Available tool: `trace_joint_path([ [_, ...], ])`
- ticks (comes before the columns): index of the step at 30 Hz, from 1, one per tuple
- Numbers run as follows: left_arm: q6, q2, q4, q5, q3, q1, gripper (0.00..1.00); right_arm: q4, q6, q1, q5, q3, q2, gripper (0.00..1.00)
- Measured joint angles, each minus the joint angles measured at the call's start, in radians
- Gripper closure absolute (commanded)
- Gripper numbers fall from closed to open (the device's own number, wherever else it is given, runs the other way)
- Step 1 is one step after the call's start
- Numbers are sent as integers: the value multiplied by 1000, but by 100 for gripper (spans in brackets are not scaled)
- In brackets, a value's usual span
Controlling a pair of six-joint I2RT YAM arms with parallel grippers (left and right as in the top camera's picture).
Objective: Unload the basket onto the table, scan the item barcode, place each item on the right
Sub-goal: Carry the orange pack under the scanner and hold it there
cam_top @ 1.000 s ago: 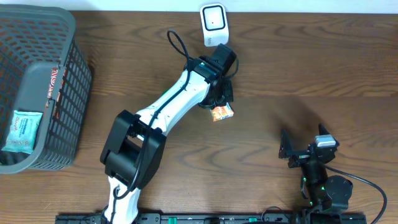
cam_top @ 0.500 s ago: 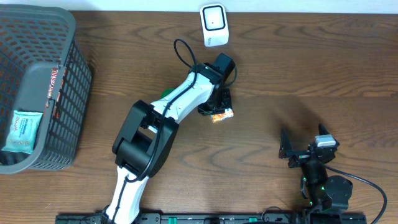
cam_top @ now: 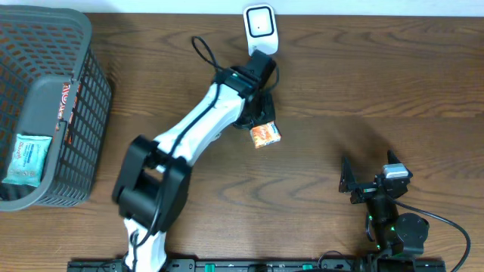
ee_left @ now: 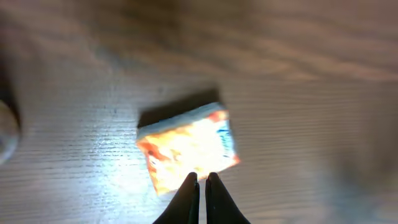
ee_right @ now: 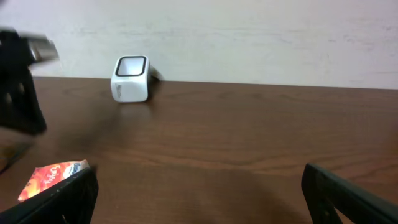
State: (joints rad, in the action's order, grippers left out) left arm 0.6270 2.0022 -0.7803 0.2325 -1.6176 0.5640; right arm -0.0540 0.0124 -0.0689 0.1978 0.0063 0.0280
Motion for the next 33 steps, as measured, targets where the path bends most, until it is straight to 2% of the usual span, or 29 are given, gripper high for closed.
trace_joint_path([
  [5, 0, -22, 6, -18, 0, 19, 92, 0, 0, 0, 0, 0, 0, 1],
  [22, 1, 152, 56, -29, 0, 115, 93, 0, 0, 0, 0, 0, 0, 1],
  [33, -7, 88, 89, -33, -2, 109, 92, 0, 0, 0, 0, 0, 0, 1],
])
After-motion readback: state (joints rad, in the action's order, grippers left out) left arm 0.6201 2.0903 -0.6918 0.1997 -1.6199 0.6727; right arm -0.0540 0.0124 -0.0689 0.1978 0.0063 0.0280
